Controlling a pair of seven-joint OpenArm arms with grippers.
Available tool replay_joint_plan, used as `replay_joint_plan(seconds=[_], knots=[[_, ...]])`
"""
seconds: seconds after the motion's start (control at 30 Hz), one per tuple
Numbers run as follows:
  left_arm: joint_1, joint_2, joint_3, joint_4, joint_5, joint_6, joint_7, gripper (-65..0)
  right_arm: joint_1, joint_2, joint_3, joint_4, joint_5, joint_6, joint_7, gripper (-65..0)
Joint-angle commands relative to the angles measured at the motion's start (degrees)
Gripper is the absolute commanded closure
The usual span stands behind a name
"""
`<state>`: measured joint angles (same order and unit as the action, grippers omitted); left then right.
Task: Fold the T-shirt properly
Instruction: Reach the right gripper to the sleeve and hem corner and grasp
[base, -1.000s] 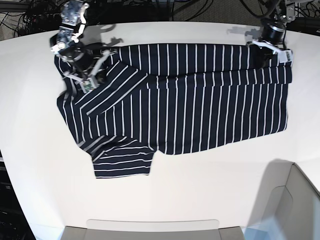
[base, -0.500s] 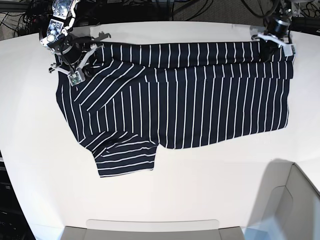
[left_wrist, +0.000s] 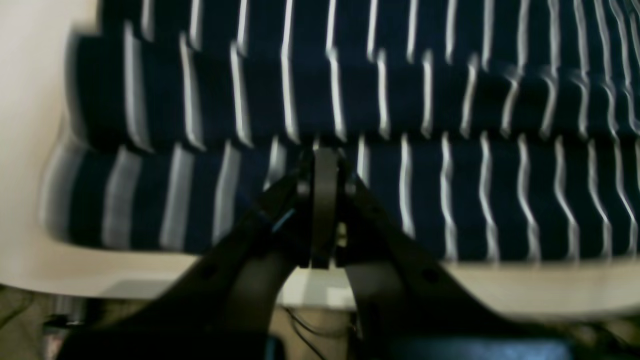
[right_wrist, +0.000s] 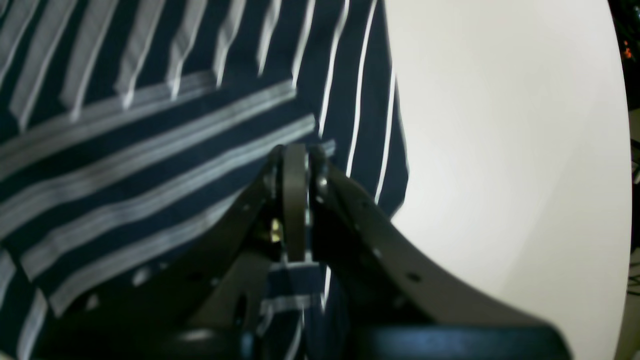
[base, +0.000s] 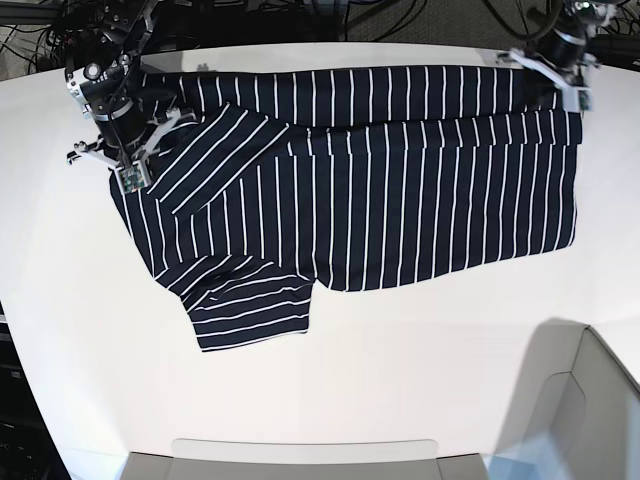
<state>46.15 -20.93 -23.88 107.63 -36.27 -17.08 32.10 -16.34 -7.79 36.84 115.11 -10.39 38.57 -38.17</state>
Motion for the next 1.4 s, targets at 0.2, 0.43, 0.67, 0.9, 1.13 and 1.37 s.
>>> replay_joint_plan(seconds=[0.2,0.43,0.67,0.9,1.13,1.37], knots=[[-6.90,1.28,-2.71,3.97,-0.34,-0.98,10.50,0.0,16.47,2.91,-0.84,-8.60,-5.21,-0.63,0.94,-2.0],[-9.62,1.28,-2.54,3.97,-0.34,-0.98,13.66,0.0,32.47,3.44,-1.10,-29.26,-15.41,-0.81,1.21,-2.0],[-9.71,0.93,-2.36,3.97,-0.34,-1.07,13.66,0.0,36.69,5.64,-1.72,-46.85,-16.11,-10.39,1.38,-1.9],[-9.71,-2.15,-2.28,3.71,-0.34,-1.07,13.66,0.0,29.48,5.73,-2.07,-46.49,-16.29,-13.73,0.85,-1.9],[-11.12,-5.14,-2.28,3.62,-0.34,-1.07,13.75,0.0,16.21,2.91,-2.51,-31.20,-16.20,-13.29,0.94,-1.9],[-13.84,-4.79,-2.28,3.62,-0.52,-0.98,14.80,0.0,19.02,2.65,-1.98,-26.27,-16.20,-10.13,0.68,-3.0]])
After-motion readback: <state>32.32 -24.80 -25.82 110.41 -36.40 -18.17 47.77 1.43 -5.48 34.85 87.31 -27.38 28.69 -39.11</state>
